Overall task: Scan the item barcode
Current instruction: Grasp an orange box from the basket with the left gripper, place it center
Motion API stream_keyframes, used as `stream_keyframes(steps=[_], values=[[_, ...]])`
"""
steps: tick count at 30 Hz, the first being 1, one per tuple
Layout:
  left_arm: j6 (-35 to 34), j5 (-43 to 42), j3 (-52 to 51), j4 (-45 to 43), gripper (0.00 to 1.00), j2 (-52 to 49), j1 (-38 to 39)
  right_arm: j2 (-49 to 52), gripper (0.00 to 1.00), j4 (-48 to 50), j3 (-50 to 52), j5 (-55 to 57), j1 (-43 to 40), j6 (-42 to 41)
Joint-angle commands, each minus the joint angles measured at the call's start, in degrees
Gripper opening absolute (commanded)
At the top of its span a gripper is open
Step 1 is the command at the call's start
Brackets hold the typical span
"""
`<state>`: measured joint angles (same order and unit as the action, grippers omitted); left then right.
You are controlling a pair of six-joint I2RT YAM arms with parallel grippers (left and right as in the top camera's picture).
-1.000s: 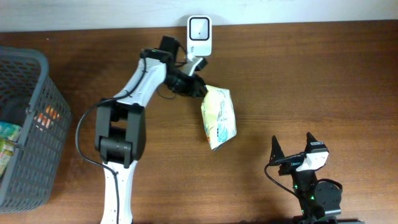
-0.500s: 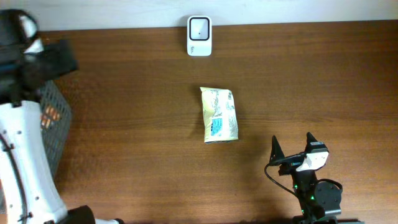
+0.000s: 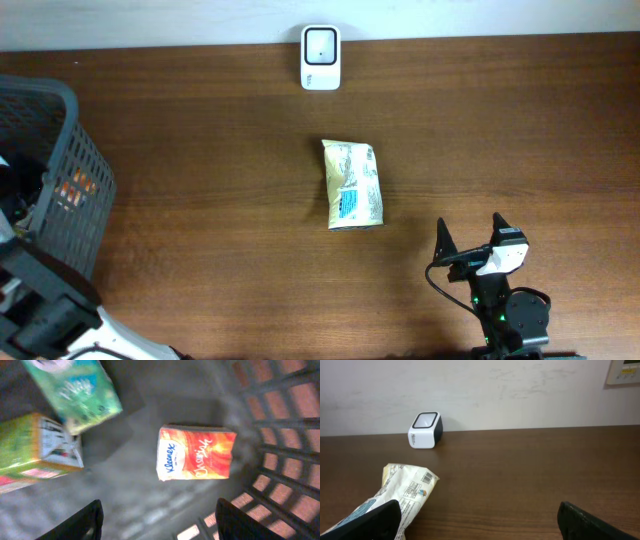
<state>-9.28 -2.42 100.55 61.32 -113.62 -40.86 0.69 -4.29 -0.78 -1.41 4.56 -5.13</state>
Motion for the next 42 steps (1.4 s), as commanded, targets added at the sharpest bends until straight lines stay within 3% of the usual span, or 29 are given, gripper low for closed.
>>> stream_keyframes(steps=[1, 4, 8, 9, 11, 16, 26, 29, 33, 38, 42], values=[[0.6, -1.5, -0.3, -1.6, 0.48, -5.0, -0.3, -0.3, 0.99, -0.1, 0.5, 0.1, 0.3, 0.2], [0.6, -1.5, -0.3, -2.6, 0.46, -9.2, -0.4, -0.3, 0.99, -0.1, 0.5, 0.1, 0.3, 0.2], [0.6, -3.4, -0.3, -6.2, 0.36, -13.9, -0.3, -0.3, 0.99, -0.1, 0.5, 0.1, 0.3, 0.2], [0.6, -3.7, -0.3, -6.5, 0.28, -14.0, -0.3, -0.3, 0.99, -0.1, 0.5, 0.1, 0.3, 0.2], [0.6, -3.6, -0.3, -7.1, 0.0, -14.0, -0.3, -0.3, 0.99, -0.1, 0.5, 0.1, 0.3, 0.2], [1.7, -6.3, 2.1, -5.0, 0.0, -9.9, -0.2, -0.3, 0.99, -0.1, 0.5, 0.1, 0.3, 0.2], [1.7, -8.6, 2.4, -1.2, 0.0, 29.6, 1.6, -0.3, 0.99, -0.1, 0.5, 0.1, 0.3, 0.2], [1.7, -10.1, 2.4, 1.4, 0.0, 35.0, 9.0, -0.3, 0.99, -0.1, 0.5, 0.1, 0.3, 0.2], [1.6, -10.5, -6.6, 2.8, 0.0, 33.2, 30.3, -0.3, 0.99, -0.1, 0.5, 0.1, 0.3, 0.2], [1.6, -13.1, -25.8, -13.6, 0.0, 24.8, 48.4, -0.3, 0.99, -0.1, 0.5, 0.1, 0.3, 0.2], [-1.5, -14.4, -27.1, -21.5, 0.0, 12.5, 58.1, -0.3, 0.99, -0.1, 0.5, 0.1, 0.3, 0.2]])
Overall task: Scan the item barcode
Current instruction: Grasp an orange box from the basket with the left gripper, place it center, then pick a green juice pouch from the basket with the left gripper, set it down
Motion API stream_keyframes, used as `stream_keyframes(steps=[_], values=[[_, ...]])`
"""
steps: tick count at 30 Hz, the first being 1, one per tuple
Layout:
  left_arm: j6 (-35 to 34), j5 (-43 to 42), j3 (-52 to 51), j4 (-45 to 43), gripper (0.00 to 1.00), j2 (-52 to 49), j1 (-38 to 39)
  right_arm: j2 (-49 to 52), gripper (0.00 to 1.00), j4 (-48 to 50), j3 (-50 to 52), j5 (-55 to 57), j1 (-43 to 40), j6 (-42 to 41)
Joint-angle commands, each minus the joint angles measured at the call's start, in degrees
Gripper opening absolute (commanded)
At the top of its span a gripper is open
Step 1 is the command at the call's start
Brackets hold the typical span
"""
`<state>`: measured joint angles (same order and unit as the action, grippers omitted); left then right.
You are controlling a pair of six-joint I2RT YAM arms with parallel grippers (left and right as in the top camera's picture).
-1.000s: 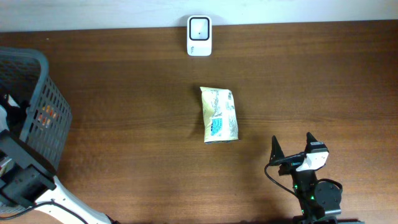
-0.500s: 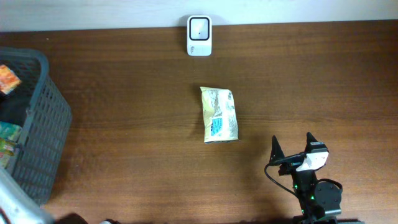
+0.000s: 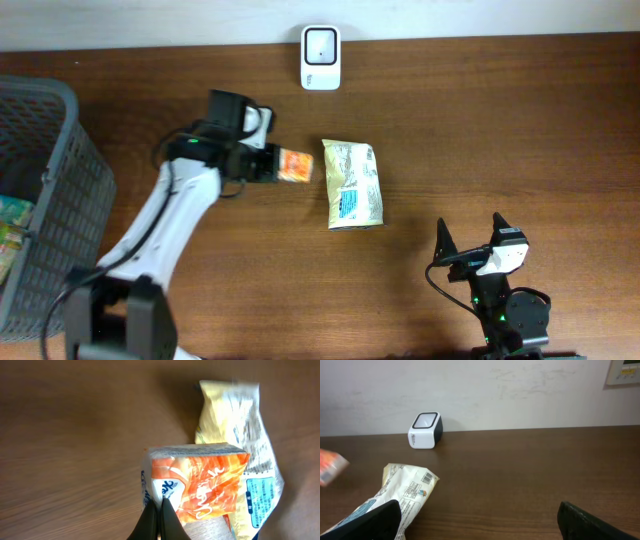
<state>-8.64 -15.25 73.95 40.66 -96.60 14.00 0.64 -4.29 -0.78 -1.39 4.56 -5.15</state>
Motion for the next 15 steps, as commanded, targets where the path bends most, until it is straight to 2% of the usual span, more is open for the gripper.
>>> stream_keyframes(steps=[1, 2, 3, 4, 5, 7, 10, 12, 13, 15], values=[[-2.3, -1.6, -0.5, -0.8, 0.0, -6.3, 4.4, -0.3, 0.99, -0.1, 0.5, 0.1, 0.3, 0.3], [-2.4, -1.6, -0.5, -0.8, 0.06, -7.0, 5.0, -0.3, 0.99, -0.1, 0.5, 0.1, 0.3, 0.3], [-2.4, -1.6, -0.4, -0.8, 0.5, -7.3, 5.2, -0.3, 0.99, -0.1, 0.5, 0.1, 0.3, 0.3], [-2.4, -1.5, 0.0, -0.8, 0.8, -7.3, 5.2, -0.3, 0.99, -0.1, 0.5, 0.1, 0.3, 0.3], [-2.0, -1.5, 2.8, -0.4, 0.99, -7.1, 4.1, -0.3, 0.99, -0.1, 0.5, 0.1, 0.3, 0.3], [-1.5, 0.3, 14.3, 5.7, 0.99, -5.9, -0.9, -0.3, 0.99, -0.1, 0.5, 0.1, 0.3, 0.3], [-1.6, 14.8, 34.0, 20.2, 0.99, -3.7, -8.7, -0.3, 0.99, -0.1, 0.5, 0.1, 0.3, 0.3], [-1.6, 23.3, 43.0, 26.4, 0.99, -2.3, -13.7, -0.3, 0.99, -0.1, 0.5, 0.1, 0.3, 0.3], [-1.6, 26.7, 45.8, 28.8, 0.99, -0.8, -19.7, -0.3, 0.99, -0.1, 0.5, 0.1, 0.3, 0.3], [-1.6, 27.3, 45.5, 31.5, 0.99, -0.2, -33.0, -0.3, 0.99, -0.1, 0.5, 0.1, 0.3, 0.3]])
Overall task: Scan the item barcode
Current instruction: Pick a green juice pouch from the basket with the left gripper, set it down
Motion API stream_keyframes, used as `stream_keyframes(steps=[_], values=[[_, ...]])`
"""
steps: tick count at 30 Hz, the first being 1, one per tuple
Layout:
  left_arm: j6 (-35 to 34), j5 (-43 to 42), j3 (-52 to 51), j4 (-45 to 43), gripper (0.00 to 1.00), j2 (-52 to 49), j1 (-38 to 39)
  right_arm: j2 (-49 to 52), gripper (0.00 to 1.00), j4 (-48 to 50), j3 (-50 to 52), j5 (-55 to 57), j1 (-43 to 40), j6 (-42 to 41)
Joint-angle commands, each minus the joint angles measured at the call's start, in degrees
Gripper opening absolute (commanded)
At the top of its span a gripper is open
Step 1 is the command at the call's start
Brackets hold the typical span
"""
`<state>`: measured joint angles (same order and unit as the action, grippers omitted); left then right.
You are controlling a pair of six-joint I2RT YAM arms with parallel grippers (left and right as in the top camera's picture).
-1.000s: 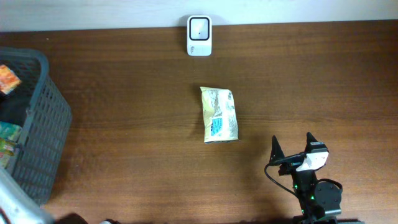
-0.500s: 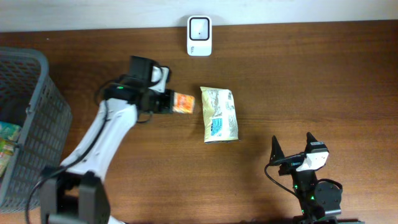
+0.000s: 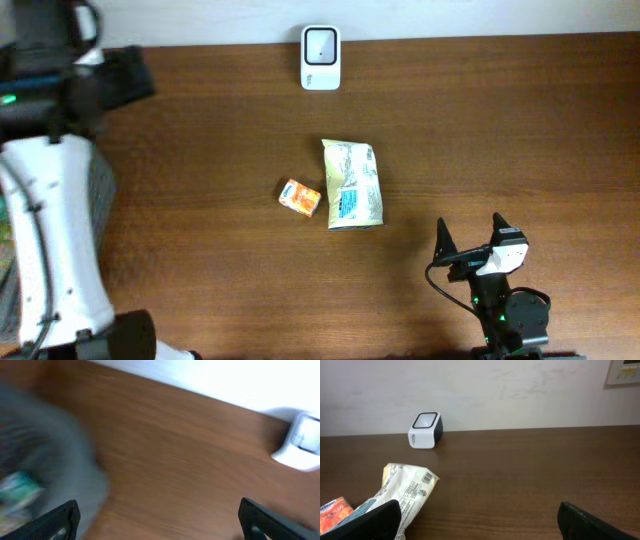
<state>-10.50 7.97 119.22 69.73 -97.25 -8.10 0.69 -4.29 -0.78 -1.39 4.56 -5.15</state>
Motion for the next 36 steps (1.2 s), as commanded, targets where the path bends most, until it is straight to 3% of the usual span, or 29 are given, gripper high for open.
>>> stream_keyframes(steps=[1, 4, 10, 13, 14, 15, 17, 19, 23, 26, 29, 31, 33, 34, 36], values=[[-0.8, 3.9, -0.5, 3.0, 0.99, 0.5, -15.6, -0.3, 0.99, -0.1, 0.5, 0.1, 0.3, 0.3], [-6.8, 3.4, -5.0, 3.2, 0.99, 0.5, -28.0, -0.3, 0.99, -0.1, 0.5, 0.1, 0.3, 0.3], [-2.8, 3.9, -30.3, -14.0, 1.0, 0.4, -34.4, -0.3, 0.99, -0.1, 0.5, 0.1, 0.3, 0.3], [6.6, 3.9, -41.7, -28.6, 0.98, 0.4, -37.2, -0.3, 0.98, -0.1, 0.5, 0.1, 0.3, 0.3], [14.9, 3.9, -45.3, -32.3, 0.88, 0.3, -37.7, -0.3, 0.99, -0.1, 0.5, 0.1, 0.3, 0.3], [20.2, 3.9, -46.5, -34.4, 0.87, -0.1, -38.2, -0.3, 0.99, -0.1, 0.5, 0.1, 0.3, 0.3], [24.6, 3.9, -47.3, -37.8, 0.95, -1.2, -39.2, -0.3, 0.99, -0.1, 0.5, 0.1, 0.3, 0.3], [31.4, 4.0, -47.3, -39.1, 0.91, -3.6, -39.2, -0.3, 0.99, -0.1, 0.5, 0.1, 0.3, 0.3], [34.2, 12.8, -47.3, -40.5, 0.9, -6.8, -39.3, -0.3, 0.99, -0.1, 0.5, 0.1, 0.3, 0.3], [34.2, 13.0, -47.3, -40.6, 0.88, -11.0, -39.7, -0.3, 0.99, -0.1, 0.5, 0.1, 0.3, 0.3], [33.7, 12.7, -47.3, -40.2, 0.49, -11.5, -39.7, -0.3, 0.99, -0.1, 0.5, 0.1, 0.3, 0.3], [28.9, 12.0, -47.3, -39.9, 0.26, -11.5, -39.7, -0.3, 0.99, -0.1, 0.5, 0.1, 0.3, 0.3], [28.4, 5.1, -47.3, -38.2, 0.13, -11.5, -39.7, -0.3, 0.99, -0.1, 0.5, 0.1, 0.3, 0.3], [25.1, 0.3, -47.3, -37.0, 0.0, -11.5, -39.7, -0.3, 0.99, -0.1, 0.5, 0.1, 0.3, 0.3], [22.7, -3.7, -47.3, -35.8, 0.0, -11.5, -39.7, -0.3, 0.99, -0.1, 0.5, 0.1, 0.3, 0.3]])
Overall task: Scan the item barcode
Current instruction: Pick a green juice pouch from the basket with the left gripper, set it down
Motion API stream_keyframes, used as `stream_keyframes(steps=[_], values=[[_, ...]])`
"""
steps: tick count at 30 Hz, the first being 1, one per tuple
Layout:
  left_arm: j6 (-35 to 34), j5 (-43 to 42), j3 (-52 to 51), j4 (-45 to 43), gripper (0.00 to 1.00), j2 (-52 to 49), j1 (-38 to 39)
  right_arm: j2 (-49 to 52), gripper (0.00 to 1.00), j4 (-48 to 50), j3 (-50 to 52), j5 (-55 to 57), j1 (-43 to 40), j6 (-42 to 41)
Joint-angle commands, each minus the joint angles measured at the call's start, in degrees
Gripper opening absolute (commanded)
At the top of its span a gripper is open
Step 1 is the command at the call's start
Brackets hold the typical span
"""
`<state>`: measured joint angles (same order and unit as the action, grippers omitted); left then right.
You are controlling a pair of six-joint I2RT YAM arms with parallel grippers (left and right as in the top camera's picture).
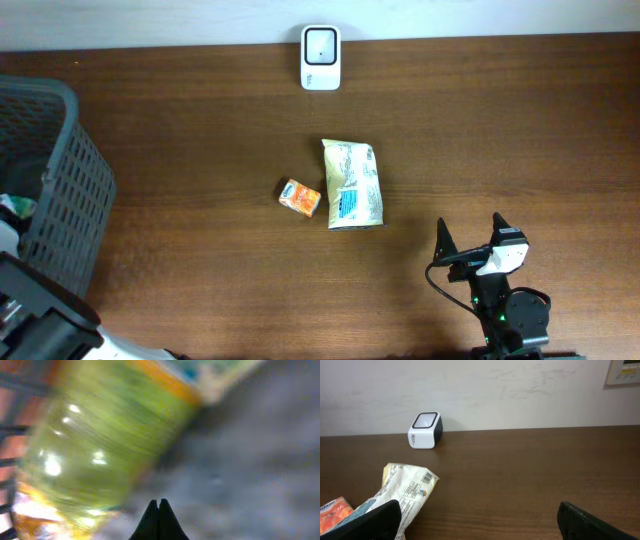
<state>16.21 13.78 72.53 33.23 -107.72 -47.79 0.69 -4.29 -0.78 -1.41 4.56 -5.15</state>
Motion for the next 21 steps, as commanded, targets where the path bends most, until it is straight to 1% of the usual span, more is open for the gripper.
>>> stream_keyframes(steps=[1, 2, 3, 4, 5, 6, 7, 8, 10, 11, 12, 14, 15, 17, 19, 20, 21], values=[[-4.3, -13.4, -0.4, 1.4, 0.0, -1.0, 0.0, -0.3, 0.99, -0.1, 0.5, 0.1, 0.3, 0.3], [-6.9, -16.5, 0.3, 1.8, 0.0, -0.8, 0.0, -0.3, 0.99, -0.1, 0.5, 0.1, 0.3, 0.3], [-8.0, -18.9, 1.5, 2.3, 0.0, -0.5, 0.1, -0.3, 0.99, -0.1, 0.5, 0.1, 0.3, 0.3], [-8.0, -18.8, 3.2, 2.1, 0.02, 0.2, 0.0, -0.3, 0.99, -0.1, 0.5, 0.1, 0.3, 0.3], [-7.3, -18.4, 4.6, 1.6, 0.36, 0.6, 0.0, -0.3, 0.99, -0.1, 0.5, 0.1, 0.3, 0.3], [-4.7, -18.4, 5.9, 0.1, 0.6, 0.6, 0.0, -0.3, 0.99, -0.1, 0.5, 0.1, 0.3, 0.3], [2.1, -18.3, 6.2, -1.7, 0.74, 0.6, 0.0, -0.3, 0.99, -0.1, 0.5, 0.1, 0.3, 0.3], [6.8, -14.8, 6.2, -1.1, 0.74, 0.6, 0.0, -0.3, 0.99, -0.1, 0.5, 0.1, 0.3, 0.3], [6.8, -4.1, 6.1, -0.3, 0.74, 0.6, 0.0, -0.3, 0.99, -0.1, 0.5, 0.1, 0.3, 0.3], [6.9, -0.2, 6.1, -0.5, 0.75, 0.6, -0.1, -0.3, 0.99, -0.1, 0.5, 0.1, 0.3, 0.3], [6.9, 1.1, 6.1, -0.9, 0.76, 0.5, -0.4, -0.3, 0.98, -0.1, 0.5, 0.1, 0.3, 0.3], [9.1, 1.1, 6.1, -1.7, 0.77, -1.2, -1.9, -0.3, 0.99, -0.1, 0.5, 0.1, 0.3, 0.3], [9.2, 1.0, 6.1, -2.0, 0.8, -2.5, -2.7, -0.3, 0.99, -0.1, 0.5, 0.1, 0.3, 0.3], [10.7, 1.1, 6.1, -3.8, 0.82, -4.9, -4.0, -0.3, 0.99, -0.1, 0.5, 0.1, 0.3, 0.3], [10.7, 1.0, 6.1, -6.5, 0.9, -5.7, -4.8, -0.3, 0.99, -0.1, 0.5, 0.1, 0.3, 0.3], [10.7, 1.0, 6.2, -8.7, 0.95, -5.8, -4.9, -0.3, 0.99, -0.1, 0.5, 0.1, 0.3, 0.3], [10.7, 1.0, 6.1, -10.4, 0.97, -6.0, -4.9, -0.3, 0.99, -0.1, 0.5, 0.1, 0.3, 0.3]])
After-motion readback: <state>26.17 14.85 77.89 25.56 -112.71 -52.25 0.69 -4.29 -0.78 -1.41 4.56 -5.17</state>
